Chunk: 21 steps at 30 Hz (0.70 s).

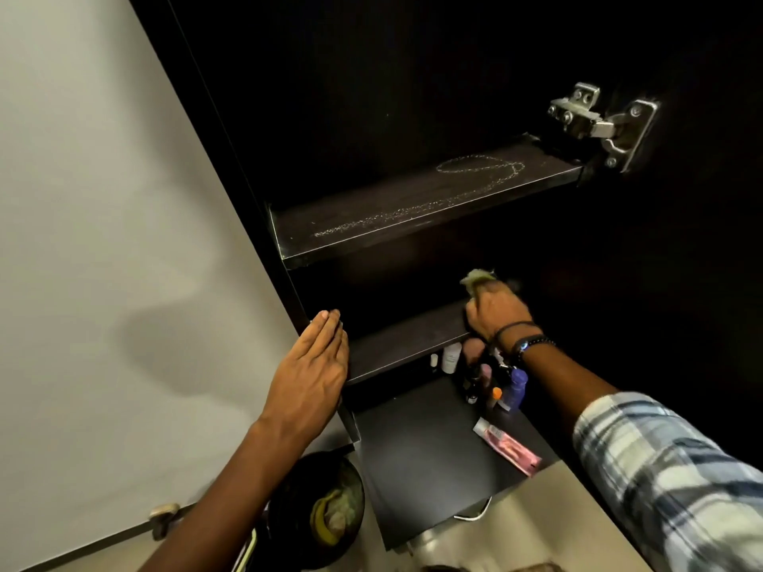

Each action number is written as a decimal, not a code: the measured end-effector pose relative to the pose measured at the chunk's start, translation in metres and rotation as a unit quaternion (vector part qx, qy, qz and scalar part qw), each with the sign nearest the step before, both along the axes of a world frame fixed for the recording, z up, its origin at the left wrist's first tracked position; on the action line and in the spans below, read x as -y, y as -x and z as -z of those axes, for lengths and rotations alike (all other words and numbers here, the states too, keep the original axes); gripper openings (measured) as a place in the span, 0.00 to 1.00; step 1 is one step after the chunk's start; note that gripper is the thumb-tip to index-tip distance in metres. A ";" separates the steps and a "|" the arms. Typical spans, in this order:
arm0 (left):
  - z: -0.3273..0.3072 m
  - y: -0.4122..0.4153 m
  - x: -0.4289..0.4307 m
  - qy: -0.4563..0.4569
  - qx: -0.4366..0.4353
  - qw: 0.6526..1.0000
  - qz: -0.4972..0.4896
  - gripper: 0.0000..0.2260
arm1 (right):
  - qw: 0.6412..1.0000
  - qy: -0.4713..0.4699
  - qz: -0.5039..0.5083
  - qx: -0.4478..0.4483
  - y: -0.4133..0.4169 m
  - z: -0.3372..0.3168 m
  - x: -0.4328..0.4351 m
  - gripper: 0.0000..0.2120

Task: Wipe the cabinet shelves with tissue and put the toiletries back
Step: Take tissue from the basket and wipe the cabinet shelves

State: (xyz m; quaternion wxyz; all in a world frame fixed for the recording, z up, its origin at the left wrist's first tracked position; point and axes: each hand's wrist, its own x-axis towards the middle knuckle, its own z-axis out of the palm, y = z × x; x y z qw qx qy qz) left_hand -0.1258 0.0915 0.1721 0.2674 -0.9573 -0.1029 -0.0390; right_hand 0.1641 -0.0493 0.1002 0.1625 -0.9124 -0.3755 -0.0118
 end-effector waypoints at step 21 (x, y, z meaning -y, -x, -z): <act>-0.004 0.025 0.010 -0.032 0.105 0.991 -0.074 0.33 | 0.963 -0.137 -0.204 -0.110 0.189 -0.009 -0.097 0.22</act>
